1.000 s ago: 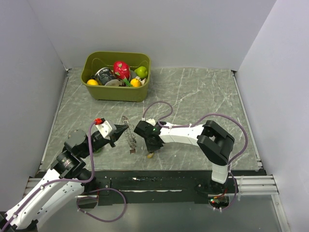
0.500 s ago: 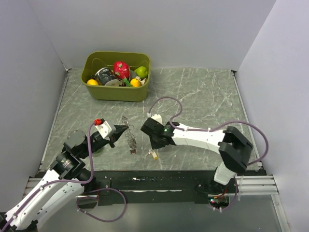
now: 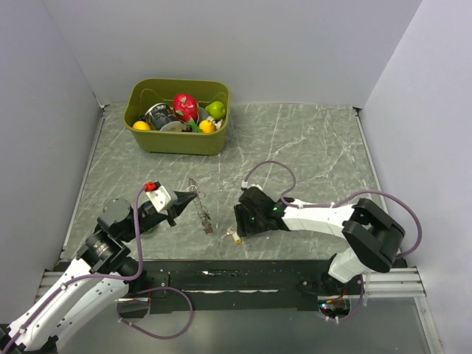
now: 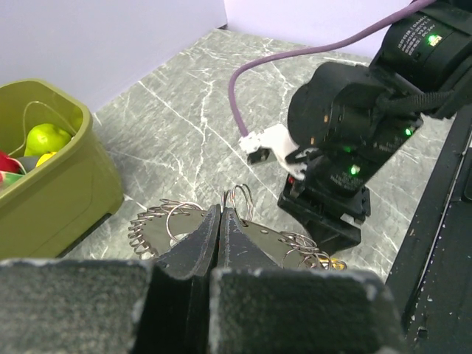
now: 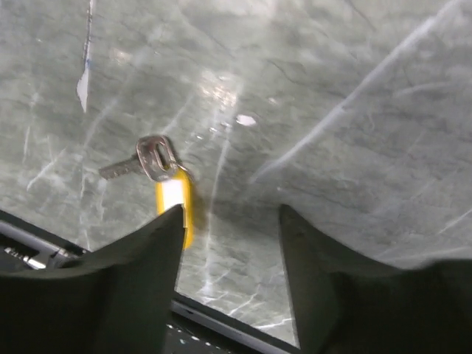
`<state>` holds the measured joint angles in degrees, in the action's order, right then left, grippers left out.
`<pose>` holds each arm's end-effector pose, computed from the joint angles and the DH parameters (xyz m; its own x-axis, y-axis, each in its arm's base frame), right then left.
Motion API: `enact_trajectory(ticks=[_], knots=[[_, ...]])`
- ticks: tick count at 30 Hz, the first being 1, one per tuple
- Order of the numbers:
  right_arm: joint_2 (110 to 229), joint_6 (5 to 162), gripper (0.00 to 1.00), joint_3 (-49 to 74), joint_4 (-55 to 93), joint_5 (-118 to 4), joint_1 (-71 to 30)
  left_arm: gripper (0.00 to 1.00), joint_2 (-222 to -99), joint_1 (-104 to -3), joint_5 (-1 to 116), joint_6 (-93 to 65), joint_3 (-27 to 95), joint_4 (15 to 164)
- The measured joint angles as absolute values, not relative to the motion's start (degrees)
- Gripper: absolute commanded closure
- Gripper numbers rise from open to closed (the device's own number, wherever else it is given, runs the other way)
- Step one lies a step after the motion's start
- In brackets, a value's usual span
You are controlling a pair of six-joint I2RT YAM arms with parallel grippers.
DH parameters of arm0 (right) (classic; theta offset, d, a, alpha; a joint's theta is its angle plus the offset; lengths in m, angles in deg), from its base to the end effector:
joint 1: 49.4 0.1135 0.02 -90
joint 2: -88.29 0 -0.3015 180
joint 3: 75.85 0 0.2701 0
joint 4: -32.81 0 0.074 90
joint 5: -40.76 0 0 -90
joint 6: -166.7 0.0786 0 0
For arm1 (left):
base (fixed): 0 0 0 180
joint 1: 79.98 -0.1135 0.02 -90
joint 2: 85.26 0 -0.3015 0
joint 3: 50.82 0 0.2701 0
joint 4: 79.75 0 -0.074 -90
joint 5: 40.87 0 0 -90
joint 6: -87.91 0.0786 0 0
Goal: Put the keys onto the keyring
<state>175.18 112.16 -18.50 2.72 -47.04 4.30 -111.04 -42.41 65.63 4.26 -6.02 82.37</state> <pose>0.1894 0.2527 0.1498 -0.8766 -0.2141 -0.4310 -0.3503 0.8980 0.2663 0.1078 -0.1111 0.3356 0.1052 0.0528 -0.9930 0.8030 0.5846 0.1162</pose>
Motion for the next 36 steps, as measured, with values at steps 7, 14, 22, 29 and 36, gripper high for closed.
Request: enact_trajectory(ticks=[7,14,22,29,36], knots=[[172.1,112.5,0.32,-24.1,14.0,-55.6,0.2,0.99,-111.9,-42.4,66.3,4.3,-6.0,82.5],[174.2,113.3,0.47,-25.1,20.4,-61.4,-0.6,0.99,-112.9,-42.4,67.1,4.2,-6.0,82.4],[177.1,114.1,0.56,-25.3,24.0,-63.8,-1.5,0.99,-112.9,-42.4,67.3,4.2,-6.0,82.5],[177.8,114.3,0.79,-26.0,25.6,-64.1,-1.8,0.99,-112.9,-42.4,67.3,4.3,-6.0,82.4],[177.7,114.1,1.0,-26.7,25.3,-64.1,-1.8,0.99,-113.2,-42.4,67.4,4.3,-6.0,82.5]])
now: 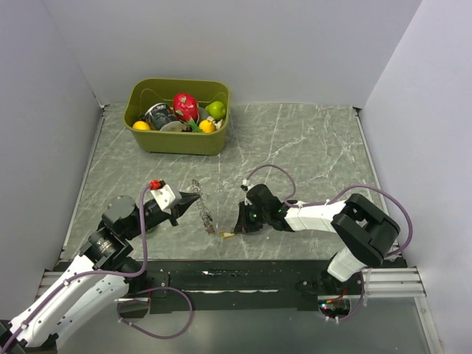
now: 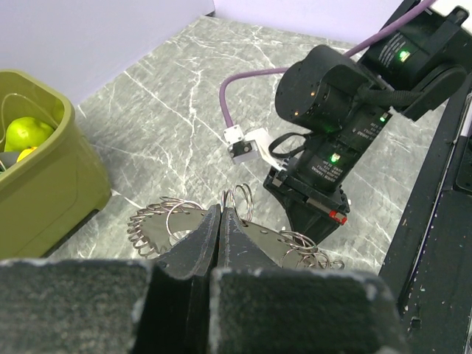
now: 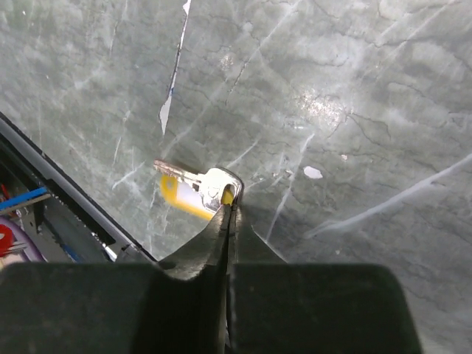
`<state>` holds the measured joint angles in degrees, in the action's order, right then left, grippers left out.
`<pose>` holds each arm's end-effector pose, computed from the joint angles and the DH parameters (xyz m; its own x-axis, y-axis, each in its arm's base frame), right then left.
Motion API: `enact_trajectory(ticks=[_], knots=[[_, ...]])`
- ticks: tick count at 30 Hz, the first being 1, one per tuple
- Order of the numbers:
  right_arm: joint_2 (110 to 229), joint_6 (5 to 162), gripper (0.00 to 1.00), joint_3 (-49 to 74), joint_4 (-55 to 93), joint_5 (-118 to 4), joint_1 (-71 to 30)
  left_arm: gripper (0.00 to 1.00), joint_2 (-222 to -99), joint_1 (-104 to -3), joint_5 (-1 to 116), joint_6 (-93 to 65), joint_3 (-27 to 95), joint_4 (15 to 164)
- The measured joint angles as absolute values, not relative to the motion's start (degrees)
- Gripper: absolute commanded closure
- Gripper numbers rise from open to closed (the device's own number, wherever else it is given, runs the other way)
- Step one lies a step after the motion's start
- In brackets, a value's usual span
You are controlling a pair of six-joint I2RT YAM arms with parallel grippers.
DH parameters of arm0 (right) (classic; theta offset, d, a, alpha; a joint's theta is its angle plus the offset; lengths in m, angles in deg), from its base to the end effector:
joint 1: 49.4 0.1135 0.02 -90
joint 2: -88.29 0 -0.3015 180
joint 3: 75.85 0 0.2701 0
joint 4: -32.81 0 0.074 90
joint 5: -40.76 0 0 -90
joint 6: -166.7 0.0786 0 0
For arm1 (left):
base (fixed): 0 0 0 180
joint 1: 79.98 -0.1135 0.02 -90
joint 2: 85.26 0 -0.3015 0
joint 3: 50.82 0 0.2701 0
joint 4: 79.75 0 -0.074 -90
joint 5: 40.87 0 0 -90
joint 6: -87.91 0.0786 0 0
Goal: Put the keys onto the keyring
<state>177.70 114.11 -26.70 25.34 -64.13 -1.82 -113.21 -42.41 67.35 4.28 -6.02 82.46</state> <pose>0.2036 0.2527 0.1295 -0.9007 -0.1154 -0.4188 -0.3560 0.7483 0.5597 0.1125 -0.1175 0.3307 0.0788 0.0723 -0.9943 0.8233 0.5577 0.1058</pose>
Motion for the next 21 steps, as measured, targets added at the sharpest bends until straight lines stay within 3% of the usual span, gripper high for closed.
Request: enact_trajectory(ticks=[21], knots=[[153.7,100.0,1.0,-18.4,8.1,-59.1,-2.2,0.99,-114.3,-42.4,70.5,5.9,-5.5,82.4]])
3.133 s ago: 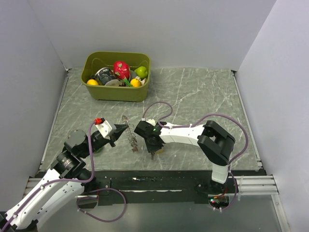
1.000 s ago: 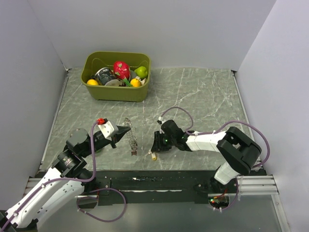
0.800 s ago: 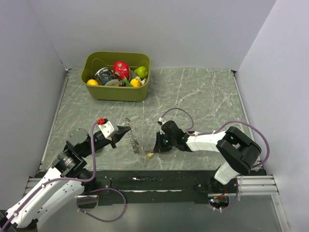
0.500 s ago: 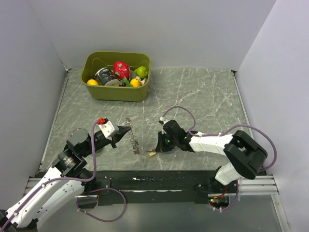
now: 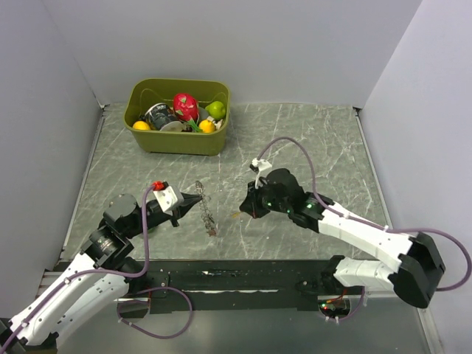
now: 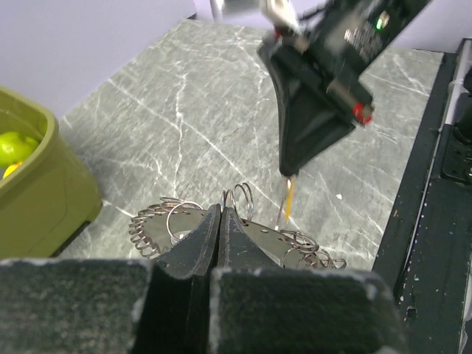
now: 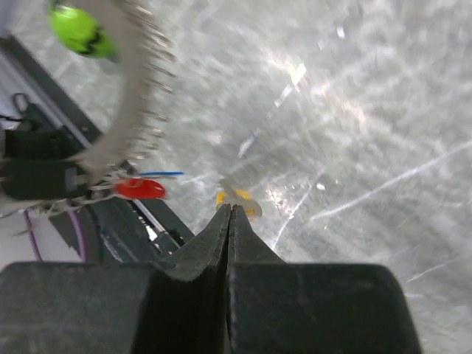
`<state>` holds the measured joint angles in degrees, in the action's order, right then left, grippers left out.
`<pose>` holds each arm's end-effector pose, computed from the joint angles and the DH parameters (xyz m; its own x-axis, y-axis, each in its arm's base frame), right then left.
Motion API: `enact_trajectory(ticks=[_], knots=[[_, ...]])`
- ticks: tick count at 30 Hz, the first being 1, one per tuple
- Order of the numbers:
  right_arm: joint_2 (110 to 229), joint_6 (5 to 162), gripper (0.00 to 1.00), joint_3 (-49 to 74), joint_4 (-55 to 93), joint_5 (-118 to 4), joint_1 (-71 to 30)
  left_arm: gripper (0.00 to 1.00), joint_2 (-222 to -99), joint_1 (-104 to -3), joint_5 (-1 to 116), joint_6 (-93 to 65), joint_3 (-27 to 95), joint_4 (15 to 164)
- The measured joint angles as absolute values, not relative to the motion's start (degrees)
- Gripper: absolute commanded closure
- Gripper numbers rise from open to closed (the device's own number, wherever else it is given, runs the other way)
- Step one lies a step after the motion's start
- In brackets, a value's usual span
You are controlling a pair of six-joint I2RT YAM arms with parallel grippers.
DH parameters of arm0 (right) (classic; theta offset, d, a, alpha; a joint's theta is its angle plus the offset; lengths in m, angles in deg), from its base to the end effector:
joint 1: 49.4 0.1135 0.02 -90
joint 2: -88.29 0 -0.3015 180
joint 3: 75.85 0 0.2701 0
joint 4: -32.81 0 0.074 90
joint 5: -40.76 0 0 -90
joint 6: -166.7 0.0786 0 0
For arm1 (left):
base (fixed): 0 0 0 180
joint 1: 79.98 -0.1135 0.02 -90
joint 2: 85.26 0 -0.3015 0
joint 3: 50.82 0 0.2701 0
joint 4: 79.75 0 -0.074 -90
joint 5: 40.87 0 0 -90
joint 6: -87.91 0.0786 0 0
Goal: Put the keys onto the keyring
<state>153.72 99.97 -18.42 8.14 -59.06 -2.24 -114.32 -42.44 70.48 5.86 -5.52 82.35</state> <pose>0.1871 0.2215 0.2684 -0.6612 -0.1405 -0.7369 -0.6084 0.6751 0.4171 0.1117 -0.1220 0.3312 0.0957 0.0890 -0.9914 0.8510 0.5094 0.1278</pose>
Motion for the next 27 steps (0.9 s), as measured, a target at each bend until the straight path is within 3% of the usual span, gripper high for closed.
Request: enact_trajectory(ticks=[15,27], knots=[[141.2,85.7,1.0,-17.3,7.0,-71.6,-2.4,0.99,-116.6,-42.5,80.6,8.7,-4.1,82.5],[140.4,82.9,1.0,-15.1,5.8,-77.4,-2.4,0.99,-120.0,-42.4,83.0,10.0,-2.6,82.3]])
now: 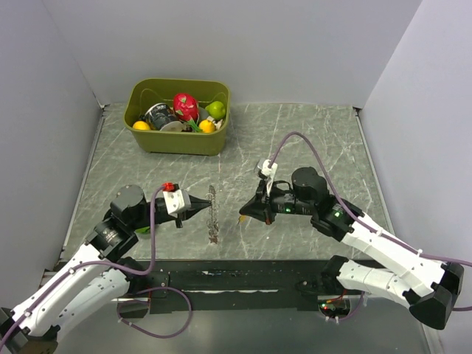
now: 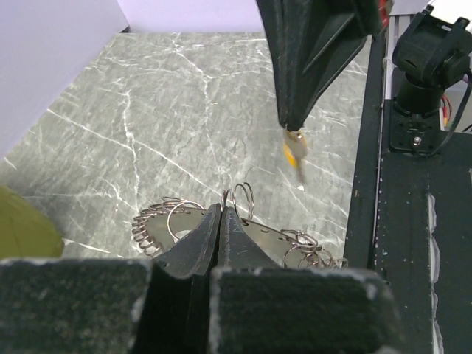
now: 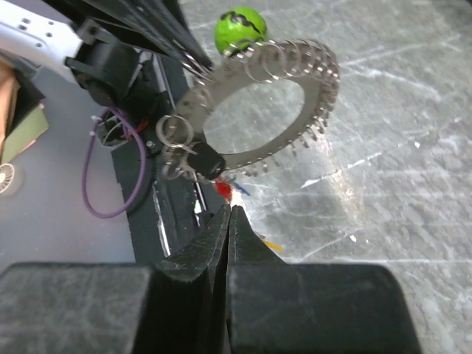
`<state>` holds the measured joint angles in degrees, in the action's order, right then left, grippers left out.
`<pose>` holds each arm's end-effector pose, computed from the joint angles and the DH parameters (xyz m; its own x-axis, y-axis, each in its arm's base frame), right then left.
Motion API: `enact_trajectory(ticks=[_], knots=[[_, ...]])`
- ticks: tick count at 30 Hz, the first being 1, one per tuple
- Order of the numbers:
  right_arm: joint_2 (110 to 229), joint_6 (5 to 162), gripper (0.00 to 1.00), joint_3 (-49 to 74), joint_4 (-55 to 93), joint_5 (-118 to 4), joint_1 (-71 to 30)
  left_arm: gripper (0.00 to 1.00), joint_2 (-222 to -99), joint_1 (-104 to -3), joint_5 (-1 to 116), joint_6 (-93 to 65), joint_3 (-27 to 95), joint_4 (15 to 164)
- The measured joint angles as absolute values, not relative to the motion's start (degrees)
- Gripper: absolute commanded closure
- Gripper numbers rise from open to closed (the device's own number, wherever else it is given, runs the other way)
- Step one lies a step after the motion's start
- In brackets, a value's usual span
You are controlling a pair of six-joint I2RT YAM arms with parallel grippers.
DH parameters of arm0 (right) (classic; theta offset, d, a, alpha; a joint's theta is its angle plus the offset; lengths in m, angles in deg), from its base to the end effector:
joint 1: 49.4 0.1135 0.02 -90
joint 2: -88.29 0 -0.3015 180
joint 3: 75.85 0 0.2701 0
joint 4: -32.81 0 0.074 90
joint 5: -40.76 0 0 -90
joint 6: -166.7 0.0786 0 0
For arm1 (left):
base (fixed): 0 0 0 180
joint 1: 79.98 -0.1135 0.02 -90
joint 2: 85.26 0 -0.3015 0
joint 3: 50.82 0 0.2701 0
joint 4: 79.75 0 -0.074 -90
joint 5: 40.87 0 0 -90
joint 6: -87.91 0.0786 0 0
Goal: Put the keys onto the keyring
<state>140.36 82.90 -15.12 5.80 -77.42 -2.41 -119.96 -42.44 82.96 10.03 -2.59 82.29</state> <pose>0.1350 0.1991 0.3469 -0.3161 -0.1993 -0.9275 -0.9216 0.2968 0.2503 0.1110 -0.1405 0.3376 0.1388 0.1133 -0.9838 0.9380 0.3034 0.1673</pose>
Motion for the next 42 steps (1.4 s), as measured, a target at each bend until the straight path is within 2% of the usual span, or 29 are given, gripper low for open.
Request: enact_trajectory(ticks=[10,27,42], knots=[[142.0,81.9,1.0,-10.3,4.8,-81.2,-2.4,0.99,-123.1,-42.4,82.0,12.3,0.0,80.7],[151.6,81.7,1.0,-0.3,3.7,-83.1,-0.2,0.99,-126.4,-40.4,78.8,15.6,3.5,75.9],[155.9,81.8,1.0,0.5,4.8,-82.8,0.6,0.99,-127.9,-36.8,77.7,15.6,3.5,76.3]])
